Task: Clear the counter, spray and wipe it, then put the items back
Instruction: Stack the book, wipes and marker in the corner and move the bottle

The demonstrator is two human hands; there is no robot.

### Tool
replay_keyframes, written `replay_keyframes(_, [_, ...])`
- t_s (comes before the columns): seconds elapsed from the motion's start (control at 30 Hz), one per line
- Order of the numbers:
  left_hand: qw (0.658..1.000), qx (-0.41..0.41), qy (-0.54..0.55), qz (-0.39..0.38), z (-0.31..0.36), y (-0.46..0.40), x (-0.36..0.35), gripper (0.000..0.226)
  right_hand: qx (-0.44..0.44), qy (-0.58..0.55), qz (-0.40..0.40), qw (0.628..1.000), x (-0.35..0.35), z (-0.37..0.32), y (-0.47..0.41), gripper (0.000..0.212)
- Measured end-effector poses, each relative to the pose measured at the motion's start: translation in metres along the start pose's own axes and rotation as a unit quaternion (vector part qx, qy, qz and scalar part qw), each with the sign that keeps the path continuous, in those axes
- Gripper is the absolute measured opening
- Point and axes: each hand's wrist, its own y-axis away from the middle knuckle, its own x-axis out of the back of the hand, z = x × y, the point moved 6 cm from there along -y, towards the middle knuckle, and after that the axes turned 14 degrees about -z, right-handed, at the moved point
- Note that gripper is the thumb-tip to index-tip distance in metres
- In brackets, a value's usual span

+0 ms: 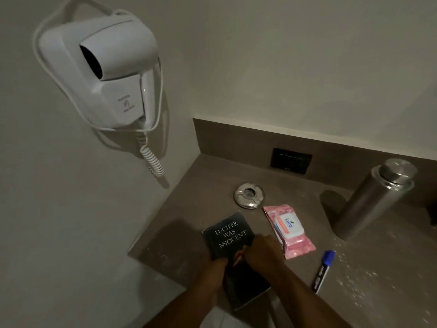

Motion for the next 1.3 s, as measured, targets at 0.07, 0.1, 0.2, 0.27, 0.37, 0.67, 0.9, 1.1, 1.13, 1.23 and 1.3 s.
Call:
replay_keyframes(0.07, [1.000, 0.013, 0.006, 0.007, 0.007, -0.005, 0.007, 0.017, -0.008, -0.055, -0.042, 0.998, -0.003, 0.000, -0.011, 0.037])
replay_keyframes(0.1, [1.000, 0.013, 0.001, 0.008, 0.012, -0.008, 0.012, 0.018, -0.006, -0.090, -0.052, 0.995, -0.005, -0.002, -0.015, 0.036])
replay_keyframes(0.2, [1.000, 0.021, 0.009, 0.004, 0.031, -0.016, 0.030, 0.020, 0.001, -0.205, -0.056, 0.977, -0.007, -0.014, -0.023, 0.032])
replay_keyframes(0.27, [1.000, 0.008, 0.004, 0.023, 0.045, -0.020, 0.043, 0.016, 0.001, -0.268, -0.053, 0.962, -0.006, -0.026, -0.028, 0.036])
replay_keyframes(0.37, [0.994, -0.067, -0.055, 0.068, 0.078, -0.032, 0.060, 0.018, 0.009, -0.361, -0.030, 0.932, 0.002, -0.055, -0.036, 0.036])
replay_keyframes(0.67, [0.854, -0.188, -0.484, 0.037, 0.215, -0.080, 0.075, 0.044, 0.086, -0.456, 0.015, 0.885, 0.058, -0.130, -0.107, 0.013])
replay_keyframes(0.9, [0.622, -0.120, -0.773, 0.038, 0.185, -0.129, 0.095, 0.057, 0.121, -0.113, 0.001, 0.986, 0.041, -0.155, -0.140, 0.027])
replay_keyframes(1.1, [0.583, -0.118, -0.800, 0.080, 0.193, -0.159, 0.112, 0.054, 0.099, 0.062, 0.045, 0.992, 0.030, -0.167, -0.159, 0.039])
replay_keyframes(1.13, [0.575, -0.138, -0.800, 0.096, 0.201, -0.160, 0.112, 0.053, 0.097, 0.075, 0.050, 0.991, 0.027, -0.169, -0.160, 0.039])
replay_keyframes(1.23, [0.542, -0.194, -0.809, 0.124, 0.215, -0.161, 0.108, 0.052, 0.090, 0.092, 0.064, 0.990, 0.024, -0.173, -0.161, 0.042])
replay_keyframes(1.3, [0.571, -0.118, -0.810, 0.070, 0.204, -0.167, 0.110, 0.050, 0.092, 0.099, 0.049, 0.990, 0.028, -0.173, -0.158, 0.043])
